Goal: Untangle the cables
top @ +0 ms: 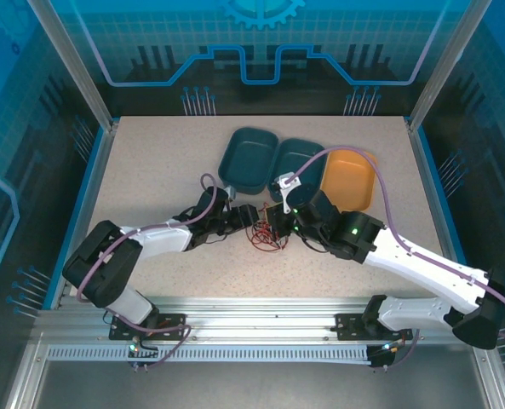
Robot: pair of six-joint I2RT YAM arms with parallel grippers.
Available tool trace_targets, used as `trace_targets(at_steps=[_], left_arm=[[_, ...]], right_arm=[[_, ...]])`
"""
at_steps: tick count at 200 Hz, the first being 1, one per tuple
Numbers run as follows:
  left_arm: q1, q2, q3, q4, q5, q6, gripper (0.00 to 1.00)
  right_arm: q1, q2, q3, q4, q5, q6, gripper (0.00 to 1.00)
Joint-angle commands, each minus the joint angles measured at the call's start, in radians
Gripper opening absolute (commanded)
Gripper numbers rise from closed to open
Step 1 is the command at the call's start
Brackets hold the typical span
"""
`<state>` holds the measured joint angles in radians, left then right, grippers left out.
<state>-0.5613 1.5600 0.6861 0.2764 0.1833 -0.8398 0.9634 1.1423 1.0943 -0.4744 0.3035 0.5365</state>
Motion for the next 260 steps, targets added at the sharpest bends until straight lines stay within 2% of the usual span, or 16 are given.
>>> trace_targets(at_steps=[1, 45, 73, 180, 260], left_arm=[[-0.011, 0.018, 0.025, 0.018, 0.037, -0.005, 0.56], [-0.011, 0.025, 0.019, -0.003, 0.026, 0.003, 0.37], [-0.011, 0.032, 0.013, -0.005, 0.021, 0.003, 0.32], [-0.012, 0.058, -0.003, 0.001, 0.004, 0.003, 0.29], [-0.012, 0.063, -0.006, 0.008, -0.004, 0.0, 0.24]], right_arm=[[0.015, -0.021, 0.05, 0.055, 0.004, -0.021, 0.0], [0.015, -0.021, 0.097, 0.051, 0.002, -0.054, 0.0], [0.017, -0.024, 0.118, 0.051, -0.004, -0.066, 0.0], [0.017, -0.064, 0.279, -0.039, 0.008, -0.156, 0.0], [0.018, -0.093, 0.303, -0.047, -0.003, -0.178, 0.0]])
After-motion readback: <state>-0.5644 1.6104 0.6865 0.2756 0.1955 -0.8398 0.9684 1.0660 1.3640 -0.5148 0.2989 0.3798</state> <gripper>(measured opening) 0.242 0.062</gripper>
